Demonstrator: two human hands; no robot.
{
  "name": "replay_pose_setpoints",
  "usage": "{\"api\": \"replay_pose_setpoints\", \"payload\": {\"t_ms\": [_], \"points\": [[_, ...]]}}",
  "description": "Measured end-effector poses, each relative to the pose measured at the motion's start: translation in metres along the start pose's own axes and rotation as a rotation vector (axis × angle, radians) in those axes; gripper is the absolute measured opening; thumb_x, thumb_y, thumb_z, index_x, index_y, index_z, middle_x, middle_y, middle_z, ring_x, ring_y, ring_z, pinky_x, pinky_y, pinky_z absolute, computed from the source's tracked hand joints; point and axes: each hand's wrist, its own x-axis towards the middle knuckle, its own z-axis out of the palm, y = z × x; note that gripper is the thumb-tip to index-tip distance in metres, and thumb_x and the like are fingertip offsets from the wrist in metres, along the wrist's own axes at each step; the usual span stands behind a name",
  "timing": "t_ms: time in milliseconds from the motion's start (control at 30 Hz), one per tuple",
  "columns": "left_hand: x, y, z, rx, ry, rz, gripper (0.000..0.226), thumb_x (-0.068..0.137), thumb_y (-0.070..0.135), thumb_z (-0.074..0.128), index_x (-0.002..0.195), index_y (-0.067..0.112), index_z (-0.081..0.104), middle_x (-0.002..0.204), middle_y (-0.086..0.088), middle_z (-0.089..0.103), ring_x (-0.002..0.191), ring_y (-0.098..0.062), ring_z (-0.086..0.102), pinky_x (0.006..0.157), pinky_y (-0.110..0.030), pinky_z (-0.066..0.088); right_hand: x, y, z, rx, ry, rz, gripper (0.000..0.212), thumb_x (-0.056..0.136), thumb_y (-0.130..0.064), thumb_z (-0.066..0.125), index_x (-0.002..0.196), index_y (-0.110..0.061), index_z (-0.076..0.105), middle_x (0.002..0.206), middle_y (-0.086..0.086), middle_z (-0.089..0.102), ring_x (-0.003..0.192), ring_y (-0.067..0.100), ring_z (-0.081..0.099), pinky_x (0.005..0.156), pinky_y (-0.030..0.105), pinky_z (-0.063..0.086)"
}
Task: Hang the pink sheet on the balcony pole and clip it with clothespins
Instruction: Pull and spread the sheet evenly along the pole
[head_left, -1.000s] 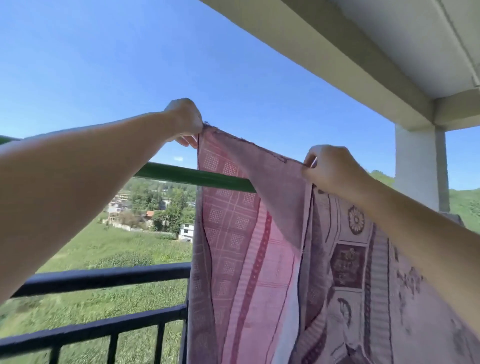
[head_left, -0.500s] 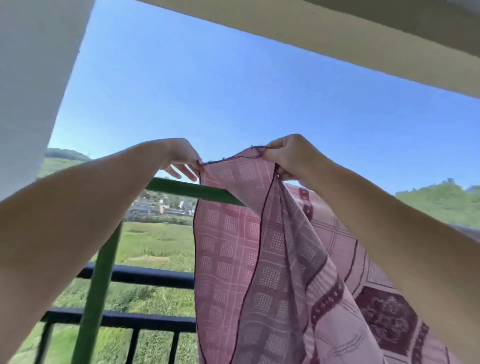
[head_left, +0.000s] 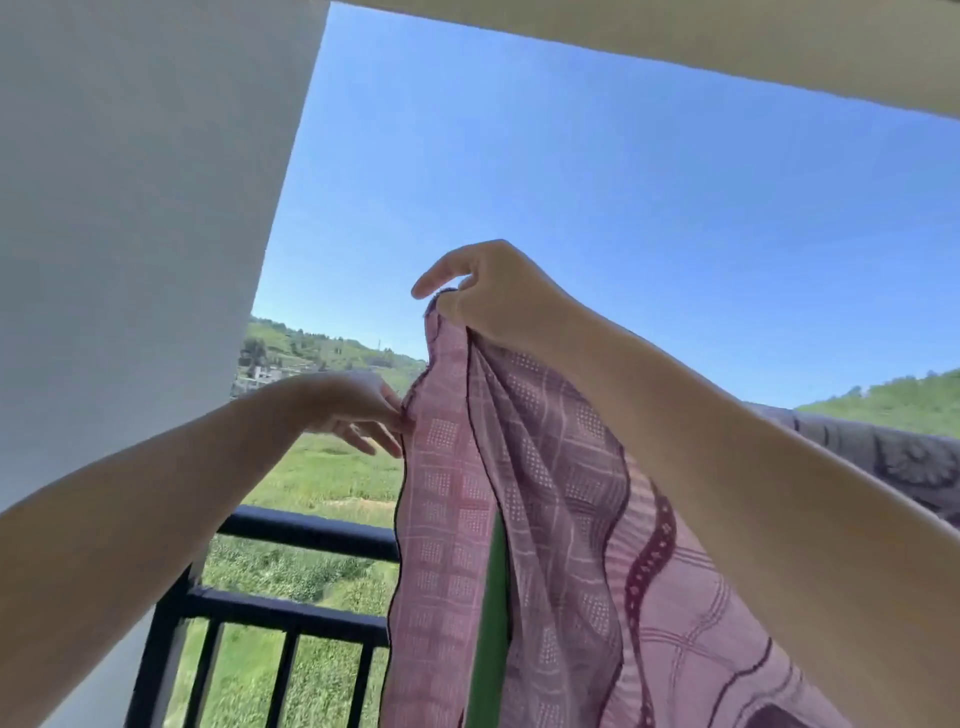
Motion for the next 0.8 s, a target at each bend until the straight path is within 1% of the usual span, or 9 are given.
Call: {"api": "replay_pose_setpoints", "payload": {"t_ms": [100,167,233,300,367,500,600,667,800], "points": [[-0.023,-0.037,0.011,-0.043,-0.092,0.048,0.027,0.075,0.032,0.068,0.092,0.012,0.07,0.092,-0.001,0.074,0.093,-0.018,0.067,0.089,-0.036,0.05,-0.008,-0.011,0.032,-0.137,-0.301,0.016,0.025,0.083,-0.008,0.053,0.1,-0.018,0.07,0.097,-0.01,0.069,0.057,-0.006,0.051,0.049,0.007,0.038],[-0.036,-0.053,0.026,-0.094,-0.16,0.103,0.056,0.062,0.048,0.074,0.101,0.009,0.069,0.108,-0.006,0.071,0.104,-0.02,0.065,0.094,-0.035,0.049,-0.016,-0.013,0.047,-0.178,-0.461,0.063,0.024,0.085,-0.012,0.056,0.103,-0.02,0.069,0.07,-0.015,0.069,0.046,-0.009,0.053,0.045,0.008,0.042],[-0.048,-0.06,0.047,-0.19,-0.172,0.176,0.058,0.068,0.044,0.071,0.109,0.004,0.064,0.116,-0.011,0.066,0.109,-0.023,0.062,0.096,-0.034,0.048,-0.024,-0.01,0.049,-0.058,-0.366,0.095,0.021,0.087,-0.012,0.055,0.101,-0.019,0.069,0.056,-0.009,0.06,0.04,-0.002,0.053,0.047,0.01,0.046],[-0.061,-0.056,0.067,-0.288,-0.072,0.275,0.036,0.081,0.025,0.061,0.112,0.006,0.061,0.117,-0.013,0.065,0.108,-0.025,0.062,0.095,-0.034,0.049,-0.034,-0.002,0.048,0.145,-0.193,0.145,0.018,0.089,-0.012,0.054,0.099,-0.017,0.068,0.059,-0.001,0.062,0.049,0.014,0.059,0.057,0.025,0.054],[-0.072,-0.046,0.083,-0.416,0.065,0.373,0.027,0.085,0.017,0.056,0.111,0.012,0.059,0.109,-0.009,0.068,0.098,-0.021,0.065,0.091,-0.033,0.052,-0.044,0.004,0.048,0.21,-0.084,0.126,0.017,0.09,-0.016,0.054,0.099,-0.019,0.067,0.061,-0.003,0.064,0.051,0.015,0.061,0.06,0.034,0.056],[-0.081,-0.027,0.107,-0.609,0.246,0.446,0.015,0.083,0.02,0.059,0.095,0.011,0.066,0.082,0.002,0.071,0.076,-0.012,0.066,0.07,-0.024,0.056,-0.064,0.003,0.059,0.141,0.051,0.021,0.02,0.091,-0.023,0.053,0.109,-0.023,0.062,0.047,-0.009,0.054,0.04,0.007,0.046,0.048,0.018,0.04],[-0.086,-0.027,0.126,-0.743,0.331,0.403,0.018,0.088,0.017,0.056,0.076,0.017,0.069,0.064,0.009,0.07,0.062,-0.008,0.063,0.06,-0.018,0.052,-0.1,0.0,0.074,0.052,0.18,-0.02,0.036,0.089,-0.022,0.056,0.125,-0.021,0.05,0.055,-0.005,0.053,0.046,0.006,0.047,0.05,0.012,0.039],[-0.092,-0.032,0.137,-0.843,0.453,0.415,0.016,0.089,0.013,0.056,0.08,0.019,0.068,0.07,0.007,0.069,0.066,-0.008,0.063,0.064,-0.021,0.052,-0.138,0.005,0.091,0.108,0.208,0.015,0.048,0.087,-0.021,0.059,0.131,-0.02,0.04,0.067,-0.008,0.054,0.058,0.004,0.052,0.06,0.017,0.049],[-0.116,-0.041,0.161,-0.443,0.922,0.593,0.017,0.088,0.003,0.055,0.097,0.017,0.053,0.082,0.007,0.055,0.076,0.002,0.054,0.074,-0.011,0.046,-0.206,0.029,0.126,0.036,0.242,0.214,0.055,0.084,-0.041,0.058,0.131,-0.024,0.034,0.11,-0.01,0.05,0.104,0.007,0.048,0.096,0.034,0.045]]}}
